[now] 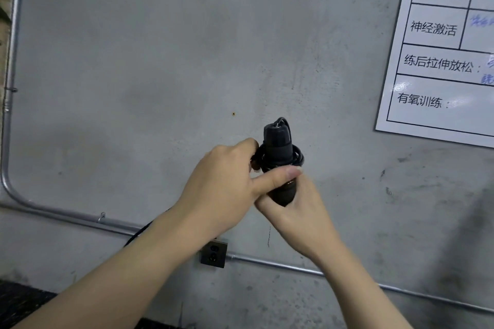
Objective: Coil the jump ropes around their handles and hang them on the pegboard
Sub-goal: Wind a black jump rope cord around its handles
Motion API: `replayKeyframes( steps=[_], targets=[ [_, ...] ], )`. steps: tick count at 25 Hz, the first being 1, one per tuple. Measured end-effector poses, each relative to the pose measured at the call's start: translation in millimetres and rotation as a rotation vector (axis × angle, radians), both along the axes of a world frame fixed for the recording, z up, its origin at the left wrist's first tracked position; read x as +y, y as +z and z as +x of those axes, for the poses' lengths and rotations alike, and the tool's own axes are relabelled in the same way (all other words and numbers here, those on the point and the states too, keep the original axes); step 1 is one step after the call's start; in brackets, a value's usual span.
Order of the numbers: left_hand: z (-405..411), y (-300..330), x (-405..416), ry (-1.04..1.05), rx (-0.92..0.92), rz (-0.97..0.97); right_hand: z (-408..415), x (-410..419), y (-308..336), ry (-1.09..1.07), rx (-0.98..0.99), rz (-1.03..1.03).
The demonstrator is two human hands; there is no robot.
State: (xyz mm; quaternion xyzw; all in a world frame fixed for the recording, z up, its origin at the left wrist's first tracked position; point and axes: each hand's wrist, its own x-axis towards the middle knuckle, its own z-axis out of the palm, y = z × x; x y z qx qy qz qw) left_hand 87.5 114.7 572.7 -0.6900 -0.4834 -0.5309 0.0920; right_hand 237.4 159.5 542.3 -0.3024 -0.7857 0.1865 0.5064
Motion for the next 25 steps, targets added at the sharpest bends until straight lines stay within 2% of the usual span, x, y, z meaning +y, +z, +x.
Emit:
replayKeyframes(
  steps=[1, 3, 5, 7, 10, 13, 16, 20, 22, 25],
  targets=[
    [-5.6, 2.7, 0.9, -0.111, -0.053, -0.011, 7.8, -1.2, 6.1, 0.116, -0.033, -0.071],
    [-10.1, 5.0, 0.5, -0.346, -0.097, -0.061, 20.6, -6.5, 16.4, 0.477, 0.024, -0.281],
    [-6.6, 2.7, 0.2, -0.469, -0.103, -0.11, 24.3, -9.0, 17.8, 0.678, 0.087, -0.383],
    [-5.2, 3.9, 0.9, -0.412, -0.114, -0.176, 21.6, -9.1, 16.3, 0.614, 0.122, -0.355],
    [-13.3, 10.7, -3.8, -0.015, -0.002, -0.27, 26.8, -6.1, 20.7, 0.336, 0.143, -0.193],
    [-9.8, 13.5, -13.2, 0.167, 0.069, -0.224, 32.6, -8.8, 25.1, 0.247, 0.154, -0.148],
    [0.1, 13.1, -17.7, 0.204, 0.068, -0.102, 31.2, -10.1, 27.6, 0.195, 0.195, -0.117],
    [5.3, 7.6, -15.3, 0.188, 0.185, 0.083, 28.2, -5.7, 29.2, 0.104, 0.266, -0.091],
    [12.0, 1.8, -14.8, 0.176, 0.223, 0.075, 24.8, -4.6, 26.7, 0.092, 0.28, -0.102],
    [20.7, -7.4, -13.8, 0.184, 0.187, 0.018, 8.2, 3.0, 9.3, 0.051, 0.301, -0.119]
  ],
)
